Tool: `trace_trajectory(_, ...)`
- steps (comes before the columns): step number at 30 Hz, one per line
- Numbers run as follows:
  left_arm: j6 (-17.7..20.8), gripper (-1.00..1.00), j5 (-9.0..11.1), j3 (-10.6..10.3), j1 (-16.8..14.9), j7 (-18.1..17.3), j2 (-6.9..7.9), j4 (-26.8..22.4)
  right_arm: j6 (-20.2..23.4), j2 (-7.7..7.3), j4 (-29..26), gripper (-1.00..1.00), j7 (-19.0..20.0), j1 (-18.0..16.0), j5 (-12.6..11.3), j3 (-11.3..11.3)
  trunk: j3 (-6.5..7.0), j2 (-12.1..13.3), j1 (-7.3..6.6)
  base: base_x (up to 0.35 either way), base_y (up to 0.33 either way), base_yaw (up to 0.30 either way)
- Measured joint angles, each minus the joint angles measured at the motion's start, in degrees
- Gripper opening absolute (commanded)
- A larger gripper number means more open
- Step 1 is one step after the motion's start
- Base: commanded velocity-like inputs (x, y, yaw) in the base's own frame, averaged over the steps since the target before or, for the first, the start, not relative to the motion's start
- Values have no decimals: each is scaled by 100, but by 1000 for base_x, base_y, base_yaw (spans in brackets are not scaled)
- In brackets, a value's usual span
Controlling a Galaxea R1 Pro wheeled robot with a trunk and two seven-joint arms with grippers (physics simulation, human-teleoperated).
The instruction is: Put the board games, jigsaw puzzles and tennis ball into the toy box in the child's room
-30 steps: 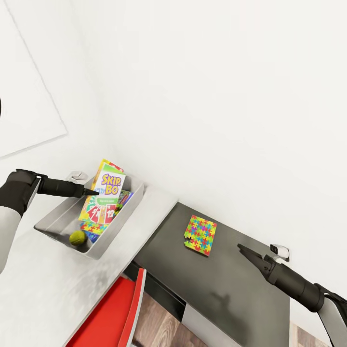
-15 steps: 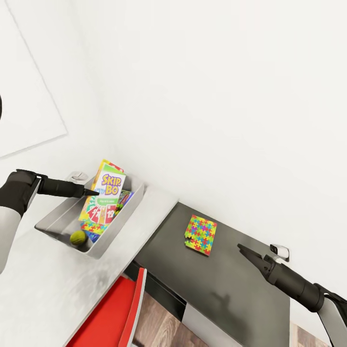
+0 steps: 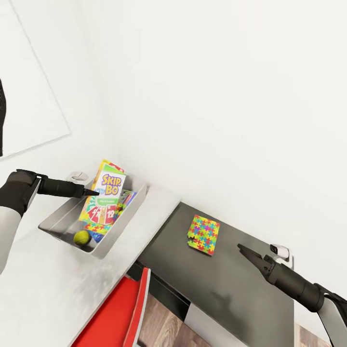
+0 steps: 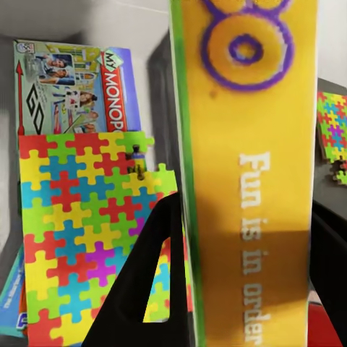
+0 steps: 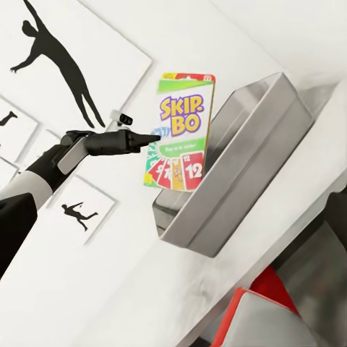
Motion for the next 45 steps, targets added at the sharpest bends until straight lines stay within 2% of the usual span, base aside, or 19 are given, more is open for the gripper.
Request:
trace_trajectory(16, -1, -100, -6, 1, 1, 7, 0, 0, 0, -3, 0, 100, 5, 0, 0, 0, 0, 0, 0, 0, 38, 0)
trace_trajectory(17, -1, 100, -6, 1, 1, 7, 0, 0, 0, -2, 0, 100, 5, 0, 0, 0, 0, 0, 0, 0, 6, 0)
trace_trajectory(45, 7, 100, 2, 9, 1, -3, 0, 0, 0, -16, 0, 100, 16, 0, -6, -8, 5, 0, 0, 0, 0, -4)
